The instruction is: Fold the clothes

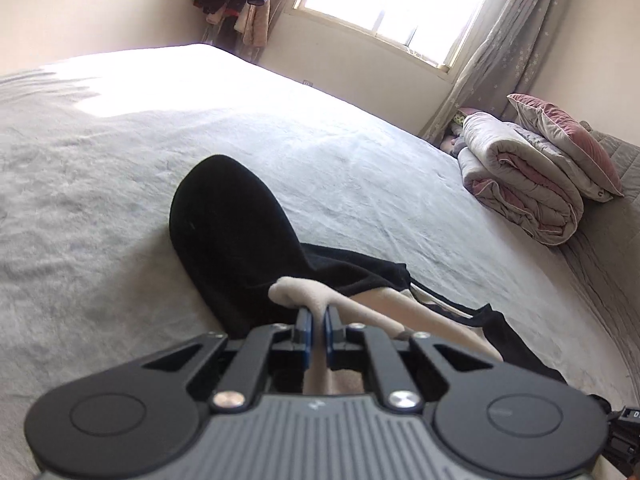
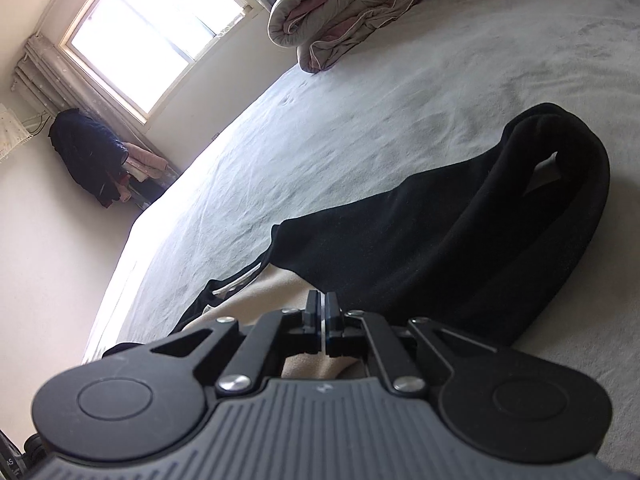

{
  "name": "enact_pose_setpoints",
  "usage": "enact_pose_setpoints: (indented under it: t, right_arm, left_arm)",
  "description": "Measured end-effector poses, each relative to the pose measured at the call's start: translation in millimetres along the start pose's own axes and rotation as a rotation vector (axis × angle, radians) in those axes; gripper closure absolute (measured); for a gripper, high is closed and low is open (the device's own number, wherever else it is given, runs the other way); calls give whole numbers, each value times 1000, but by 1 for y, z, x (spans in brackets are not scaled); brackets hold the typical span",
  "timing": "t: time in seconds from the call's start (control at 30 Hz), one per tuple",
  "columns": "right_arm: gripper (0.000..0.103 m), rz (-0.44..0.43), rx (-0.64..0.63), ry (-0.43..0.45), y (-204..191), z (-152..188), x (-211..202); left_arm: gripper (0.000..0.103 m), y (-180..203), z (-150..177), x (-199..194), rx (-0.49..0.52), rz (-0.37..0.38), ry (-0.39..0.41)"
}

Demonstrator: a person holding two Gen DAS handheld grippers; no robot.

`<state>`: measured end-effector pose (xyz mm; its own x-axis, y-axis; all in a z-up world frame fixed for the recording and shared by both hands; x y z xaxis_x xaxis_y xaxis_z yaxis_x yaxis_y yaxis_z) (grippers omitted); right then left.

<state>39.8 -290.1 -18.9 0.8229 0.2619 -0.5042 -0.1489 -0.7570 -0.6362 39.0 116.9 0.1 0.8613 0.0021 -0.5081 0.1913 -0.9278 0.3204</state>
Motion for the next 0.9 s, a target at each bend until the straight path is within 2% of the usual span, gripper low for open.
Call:
enact_pose_setpoints:
  t: [0.03, 0.17, 0.23, 0.27, 0.3, 0.33, 0.37, 0.4, 0.57, 0.73, 0.8, 0.9]
  right_arm:
    - [89, 2, -2, -11, 0, 1, 1]
    - [88, 10, -17, -88, 0, 9, 13]
    - [88, 15, -30, -120, 0, 13, 17]
    - [87, 18, -38, -129, -1, 15, 19]
    - [84, 22, -49, -136, -2, 17, 20]
    - [78, 27, -59, -143, -3, 19, 20]
    - [62, 30, -67, -144, -4, 20, 21]
    - [50, 32, -74, -142, -5, 21, 20]
    - [49, 67, -157, -148, -11, 30, 22]
    - [49, 129, -274, -152, -18, 44, 32]
    - [46, 152, -336, -145, -26, 50, 36]
    - [44, 156, -401, -126, -34, 58, 41]
  left_arm:
    - [97, 1, -2, 1, 23, -17, 6]
    - [96, 2, 3, 10, 40, -15, -53]
    - [91, 3, 7, 13, 53, -12, -86]
    - [83, 2, 9, 14, 54, -6, -101]
    - [70, 1, 11, 13, 49, 2, -113]
    - [63, -1, 13, 13, 42, 11, -125]
    - [57, -3, 14, 12, 30, 20, -137]
    - [56, -4, 16, 11, 20, 28, -149]
    - [50, -13, 22, 14, -3, 30, -218]
    - [50, -18, 33, 20, -27, 43, -304]
    - [50, -20, 38, 23, -53, 63, -338]
    - [50, -17, 42, 22, -46, 71, -341]
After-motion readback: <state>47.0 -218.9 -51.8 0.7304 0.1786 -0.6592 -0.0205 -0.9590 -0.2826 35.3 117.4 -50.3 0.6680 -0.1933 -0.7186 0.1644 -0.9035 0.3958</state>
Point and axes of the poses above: each gripper's, at about its wrist camera, not at the fingertips, and x roughly the way its jaws point, y to its right, z to its underside, the point moved 1 cm from there along x, roughly the way its jaws point, and after that the axes turned 4 degrees about y, right-handed, at the moved point
